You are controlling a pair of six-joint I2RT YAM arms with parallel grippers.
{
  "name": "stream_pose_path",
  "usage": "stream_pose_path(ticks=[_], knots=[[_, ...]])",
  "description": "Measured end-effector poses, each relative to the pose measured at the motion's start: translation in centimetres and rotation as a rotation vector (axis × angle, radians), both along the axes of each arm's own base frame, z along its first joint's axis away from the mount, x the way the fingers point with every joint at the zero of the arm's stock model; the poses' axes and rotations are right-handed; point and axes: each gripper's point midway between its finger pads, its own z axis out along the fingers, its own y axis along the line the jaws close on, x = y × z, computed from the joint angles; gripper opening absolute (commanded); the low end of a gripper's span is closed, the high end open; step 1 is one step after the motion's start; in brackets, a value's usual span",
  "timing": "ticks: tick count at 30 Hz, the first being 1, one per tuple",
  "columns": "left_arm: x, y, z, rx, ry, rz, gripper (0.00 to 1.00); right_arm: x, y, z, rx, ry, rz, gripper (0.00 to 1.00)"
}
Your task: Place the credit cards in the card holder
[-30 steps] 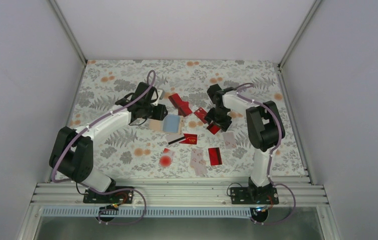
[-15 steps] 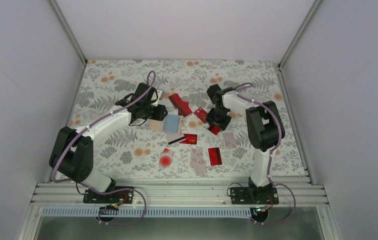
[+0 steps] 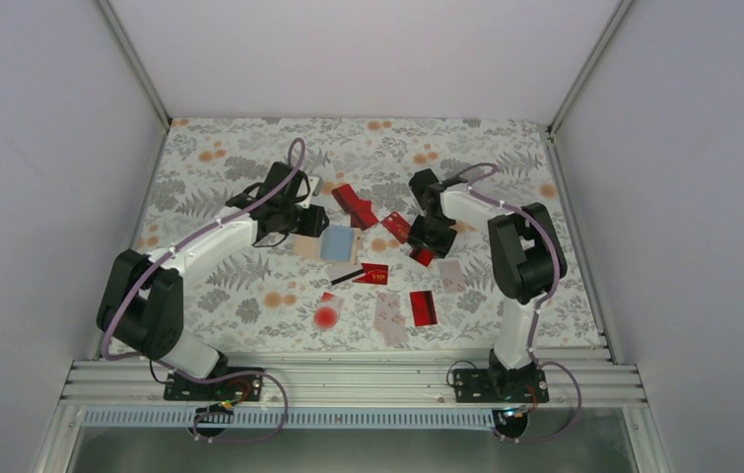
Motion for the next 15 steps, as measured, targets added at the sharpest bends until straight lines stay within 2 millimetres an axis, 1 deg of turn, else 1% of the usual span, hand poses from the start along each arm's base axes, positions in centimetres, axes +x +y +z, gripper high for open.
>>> stream_pose_path(ticks=[2,4,5,8,9,11,15], knots=[[0.0,0.0,0.1,-0.002,0.0,0.001,0.42,-0.1,-0.1,0.0,-0.001,-0.008,0.026,0.5],[0.1,-0.1,0.3,-0.005,-0.002,0.003,0.42,-0.2,-0.1,0.1,0.0,-0.015,0.054,0.52],[0.1,-0.1,0.4,-0.008,0.001,0.003,0.42,-0.2,-0.1,0.1,0.001,-0.017,0.067,0.56],[0.1,-0.3,0.7,-0.019,0.001,0.001,0.42,-0.3,-0.2,0.1,-0.002,-0.02,0.103,0.71],[0.2,-0.4,0.8,-0.024,0.002,0.001,0.42,-0.3,-0.3,0.1,-0.004,-0.019,0.121,0.74],[0.2,-0.5,0.9,-0.03,0.003,0.003,0.42,-0.3,-0.3,0.2,-0.004,-0.019,0.132,0.78],[0.3,-0.6,1.1,-0.041,0.005,0.011,0.42,-0.1,-0.2,0.4,-0.002,-0.024,0.142,0.82]])
